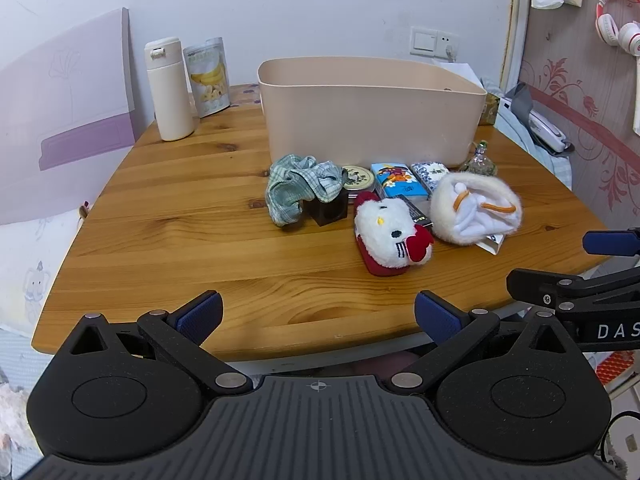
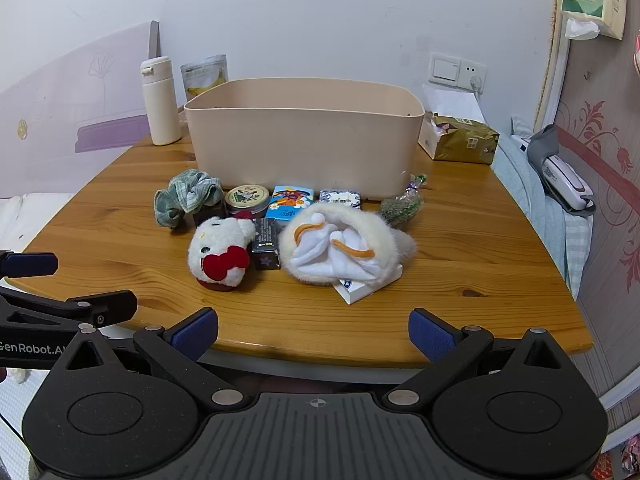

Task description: Organize objects

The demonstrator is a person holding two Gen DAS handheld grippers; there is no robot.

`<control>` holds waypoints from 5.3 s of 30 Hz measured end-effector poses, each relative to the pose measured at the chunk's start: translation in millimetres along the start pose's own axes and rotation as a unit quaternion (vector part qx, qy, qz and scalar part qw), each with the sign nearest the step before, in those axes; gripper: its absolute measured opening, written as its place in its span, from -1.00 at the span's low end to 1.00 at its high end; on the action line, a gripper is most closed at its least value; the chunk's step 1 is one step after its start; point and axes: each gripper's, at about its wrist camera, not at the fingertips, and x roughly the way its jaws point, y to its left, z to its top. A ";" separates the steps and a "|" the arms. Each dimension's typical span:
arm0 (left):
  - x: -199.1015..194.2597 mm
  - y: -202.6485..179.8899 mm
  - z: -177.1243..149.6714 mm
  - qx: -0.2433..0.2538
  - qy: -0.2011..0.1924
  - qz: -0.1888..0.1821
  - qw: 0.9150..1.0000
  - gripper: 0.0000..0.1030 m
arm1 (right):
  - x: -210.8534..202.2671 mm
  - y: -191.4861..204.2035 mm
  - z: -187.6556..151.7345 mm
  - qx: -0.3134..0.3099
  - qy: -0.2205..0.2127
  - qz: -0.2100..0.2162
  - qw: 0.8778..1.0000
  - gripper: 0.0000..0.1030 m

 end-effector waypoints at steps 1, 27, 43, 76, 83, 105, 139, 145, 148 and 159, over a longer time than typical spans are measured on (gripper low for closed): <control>0.0 -0.1 0.0 0.000 0.000 0.000 1.000 1.00 | -0.1 0.0 0.0 0.000 0.000 0.000 1.000 1.00; 1.3 -0.5 0.6 -0.002 -0.002 -0.001 1.000 1.00 | 1.6 0.4 3.1 -0.005 0.001 -0.001 1.000 1.00; 11.2 1.2 4.4 -0.004 0.006 -0.005 1.000 1.00 | 8.4 -2.0 4.7 -0.005 0.006 -0.007 1.000 1.00; 72.5 -26.7 44.8 -0.005 0.026 -0.044 0.999 1.00 | 45.6 -53.5 23.7 0.005 0.017 -0.033 0.999 0.93; 82.8 -32.5 52.7 0.000 0.029 -0.051 0.998 1.00 | 55.5 -64.9 27.5 0.009 0.018 -0.035 0.999 0.91; 107.2 -43.4 56.2 0.014 0.049 -0.044 0.998 1.00 | 85.9 -73.2 36.6 0.000 0.026 -0.008 1.000 0.87; 86.8 -17.2 73.7 0.016 0.046 -0.040 0.998 -0.13 | 74.1 -81.0 63.7 0.027 -0.009 0.013 1.000 -0.77; 70.9 -14.6 89.3 0.020 0.024 -0.041 0.999 -0.13 | 61.9 -85.7 78.7 0.034 -0.033 0.013 0.999 -0.77; 64.7 -15.6 99.3 0.025 0.009 -0.032 0.999 -0.13 | 55.2 -89.6 86.5 0.037 -0.044 0.008 0.998 -0.77; 57.3 -9.4 144.3 0.032 -0.034 -0.027 0.999 -0.13 | 47.2 -98.1 121.1 0.044 -0.080 -0.005 0.996 -0.77</control>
